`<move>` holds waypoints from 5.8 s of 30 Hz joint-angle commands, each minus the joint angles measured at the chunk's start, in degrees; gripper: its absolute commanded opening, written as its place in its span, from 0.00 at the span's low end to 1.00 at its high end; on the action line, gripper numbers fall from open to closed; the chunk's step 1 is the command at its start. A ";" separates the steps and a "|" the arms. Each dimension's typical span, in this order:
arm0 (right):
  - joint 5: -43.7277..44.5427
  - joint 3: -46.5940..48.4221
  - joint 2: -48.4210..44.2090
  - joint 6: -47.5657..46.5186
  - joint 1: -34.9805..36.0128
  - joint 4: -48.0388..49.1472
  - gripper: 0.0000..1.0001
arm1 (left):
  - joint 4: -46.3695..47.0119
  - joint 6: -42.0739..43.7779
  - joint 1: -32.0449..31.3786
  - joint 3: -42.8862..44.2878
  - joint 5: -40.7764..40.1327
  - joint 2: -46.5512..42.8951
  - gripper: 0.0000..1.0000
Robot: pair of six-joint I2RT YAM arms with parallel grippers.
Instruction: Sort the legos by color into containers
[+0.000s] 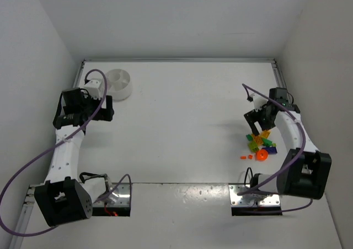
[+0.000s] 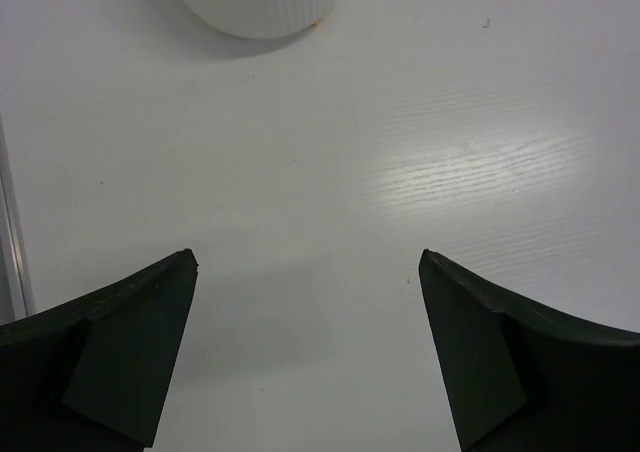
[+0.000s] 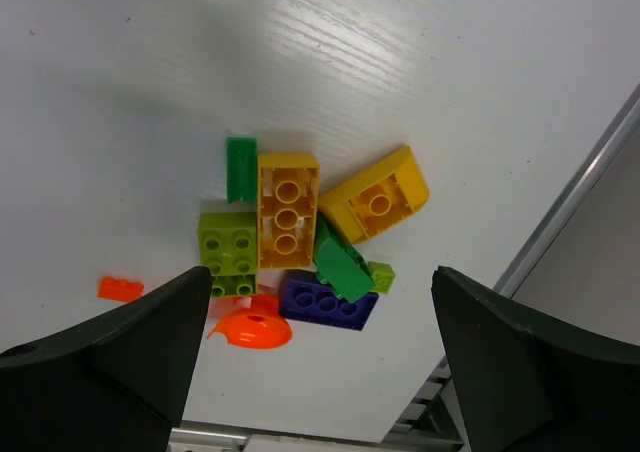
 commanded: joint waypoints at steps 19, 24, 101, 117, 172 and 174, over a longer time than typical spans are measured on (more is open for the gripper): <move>-5.95 6.76 13.81 -9.36 -2.51 -10.02 0.69 | 1.78 -0.16 0.41 3.88 9.10 -0.63 0.99; -4.81 5.61 16.61 -7.25 -2.51 -6.16 0.71 | 1.78 -0.16 0.41 3.88 9.72 -0.63 0.99; -25.72 22.12 13.90 11.11 12.07 -0.18 0.13 | 8.88 -18.41 0.41 7.49 37.74 3.75 0.97; -36.98 32.85 16.61 16.74 30.96 -1.76 0.12 | 24.97 -41.28 -23.21 7.32 37.32 11.93 0.93; -21.87 27.76 20.84 13.67 46.71 1.23 0.06 | 50.03 -63.88 -35.89 2.92 48.48 37.60 0.44; -20.11 27.76 20.84 14.28 46.71 1.94 0.06 | 50.03 -63.88 -35.89 2.92 48.48 37.60 0.43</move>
